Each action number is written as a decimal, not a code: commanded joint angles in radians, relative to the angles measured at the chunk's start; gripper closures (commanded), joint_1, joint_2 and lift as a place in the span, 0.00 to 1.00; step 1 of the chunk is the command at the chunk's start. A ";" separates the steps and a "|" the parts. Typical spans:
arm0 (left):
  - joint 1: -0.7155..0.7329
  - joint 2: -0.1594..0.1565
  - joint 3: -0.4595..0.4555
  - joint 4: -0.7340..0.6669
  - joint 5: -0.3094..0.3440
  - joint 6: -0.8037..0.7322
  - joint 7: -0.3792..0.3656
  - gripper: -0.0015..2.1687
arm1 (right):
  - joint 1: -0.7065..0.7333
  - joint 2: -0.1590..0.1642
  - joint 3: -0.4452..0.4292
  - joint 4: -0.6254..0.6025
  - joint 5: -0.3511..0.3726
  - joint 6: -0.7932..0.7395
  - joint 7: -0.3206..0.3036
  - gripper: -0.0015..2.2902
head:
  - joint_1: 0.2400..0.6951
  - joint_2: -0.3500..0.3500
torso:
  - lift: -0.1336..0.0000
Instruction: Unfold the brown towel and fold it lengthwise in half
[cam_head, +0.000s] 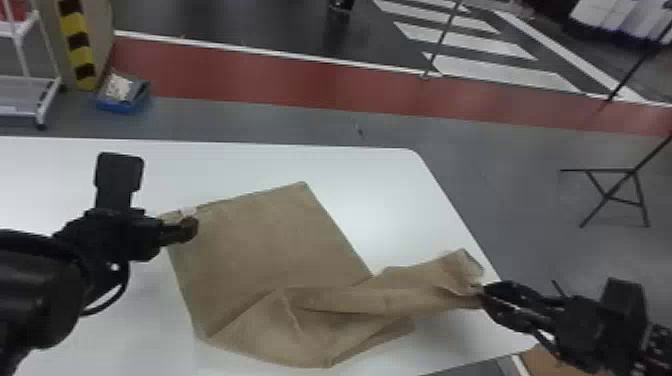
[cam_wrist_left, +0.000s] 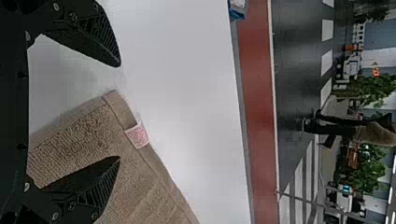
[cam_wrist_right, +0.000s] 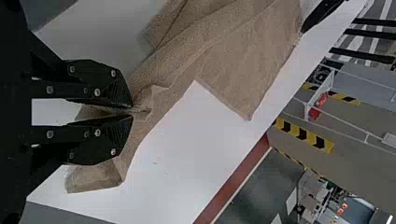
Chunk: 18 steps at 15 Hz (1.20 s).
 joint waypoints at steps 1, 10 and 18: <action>-0.029 -0.002 0.000 0.059 0.001 0.003 -0.002 0.10 | 0.003 0.001 -0.001 0.000 -0.004 0.000 0.000 0.42 | 1.00 0.00 | 0.08; -0.015 0.000 -0.006 0.068 -0.023 0.003 -0.051 0.34 | -0.002 -0.004 -0.003 0.006 -0.007 0.000 -0.002 0.42 | 1.00 0.00 | 0.08; 0.120 0.041 0.178 -0.268 -0.037 0.177 -0.072 0.66 | -0.152 -0.060 -0.035 0.041 -0.137 0.065 -0.035 0.42 | 1.00 0.00 | 0.08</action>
